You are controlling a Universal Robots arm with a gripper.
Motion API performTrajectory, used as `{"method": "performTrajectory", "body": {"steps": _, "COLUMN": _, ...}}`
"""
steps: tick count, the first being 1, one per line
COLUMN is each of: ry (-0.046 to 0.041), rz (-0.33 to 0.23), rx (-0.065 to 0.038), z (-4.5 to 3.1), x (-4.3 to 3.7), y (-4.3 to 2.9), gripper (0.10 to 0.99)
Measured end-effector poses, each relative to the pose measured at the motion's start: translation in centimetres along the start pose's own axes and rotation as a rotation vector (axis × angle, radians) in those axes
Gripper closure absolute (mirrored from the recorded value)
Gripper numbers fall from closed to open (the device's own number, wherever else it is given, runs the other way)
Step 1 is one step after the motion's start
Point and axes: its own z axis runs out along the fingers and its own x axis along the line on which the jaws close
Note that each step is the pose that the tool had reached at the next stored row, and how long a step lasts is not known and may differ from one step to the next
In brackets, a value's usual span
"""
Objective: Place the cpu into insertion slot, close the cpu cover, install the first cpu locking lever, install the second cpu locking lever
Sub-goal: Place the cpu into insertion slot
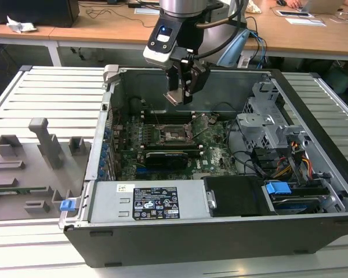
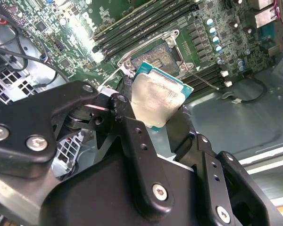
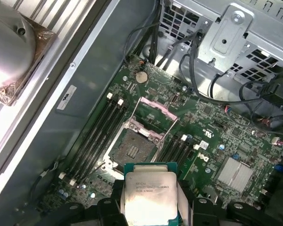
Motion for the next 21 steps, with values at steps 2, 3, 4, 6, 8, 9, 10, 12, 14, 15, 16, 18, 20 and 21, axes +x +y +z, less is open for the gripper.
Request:
{"method": "performTrajectory", "body": {"steps": 2, "ry": -0.0010, "rz": 0.012, "rx": 0.000, "z": 0.02, "x": 0.00, "y": 0.00, "gripper": 0.557}}
{"method": "performTrajectory", "body": {"steps": 3, "ry": -0.0015, "rz": 0.018, "rx": 0.000, "z": 0.03, "x": 0.00, "y": 0.00, "gripper": 0.557}}
{"method": "performTrajectory", "body": {"steps": 4, "ry": -0.0021, "rz": 0.024, "rx": 0.000, "z": 0.03, "x": 0.00, "y": 0.00, "gripper": 0.557}}
{"method": "performTrajectory", "body": {"steps": 6, "ry": -0.0031, "rz": 0.036, "rx": -0.001, "z": 0.03, "x": 0.00, "y": 0.00, "gripper": 0.557}}
{"method": "performTrajectory", "body": {"steps": 8, "ry": -0.0045, "rz": 0.052, "rx": -0.001, "z": 0.05, "x": 0.00, "y": 0.00, "gripper": 0.557}}
{"method": "performTrajectory", "body": {"steps": 9, "ry": -0.0048, "rz": 0.056, "rx": -0.001, "z": 0.07, "x": 0.00, "y": 0.00, "gripper": 0.557}}
{"method": "performTrajectory", "body": {"steps": 10, "ry": -0.0052, "rz": 0.060, "rx": -0.001, "z": 0.09, "x": 0.00, "y": 0.00, "gripper": 0.557}}
{"method": "performTrajectory", "body": {"steps": 12, "ry": -0.0057, "rz": 0.064, "rx": -0.001, "z": 0.16, "x": 0.00, "y": -0.01, "gripper": 0.557}}
{"method": "performTrajectory", "body": {"steps": 14, "ry": -0.0057, "rz": 0.066, "rx": -0.001, "z": 0.26, "x": 0.01, "y": -0.04, "gripper": 0.557}}
{"method": "performTrajectory", "body": {"steps": 15, "ry": -0.0057, "rz": 0.065, "rx": -0.001, "z": 0.31, "x": 0.01, "y": -0.05, "gripper": 0.557}}
{"method": "performTrajectory", "body": {"steps": 16, "ry": -0.0057, "rz": 0.065, "rx": -0.001, "z": 0.38, "x": 0.01, "y": -0.06, "gripper": 0.557}}
{"method": "performTrajectory", "body": {"steps": 18, "ry": -0.0058, "rz": 0.065, "rx": -0.001, "z": 0.55, "x": 0.01, "y": -0.07, "gripper": 0.557}}
{"method": "performTrajectory", "body": {"steps": 20, "ry": -0.0061, "rz": 0.071, "rx": -0.001, "z": 0.73, "x": 0.00, "y": -0.09, "gripper": 0.557}}
{"method": "performTrajectory", "body": {"steps": 21, "ry": -0.0069, "rz": 0.080, "rx": -0.001, "z": 0.80, "x": 0.00, "y": -0.10, "gripper": 0.557}}
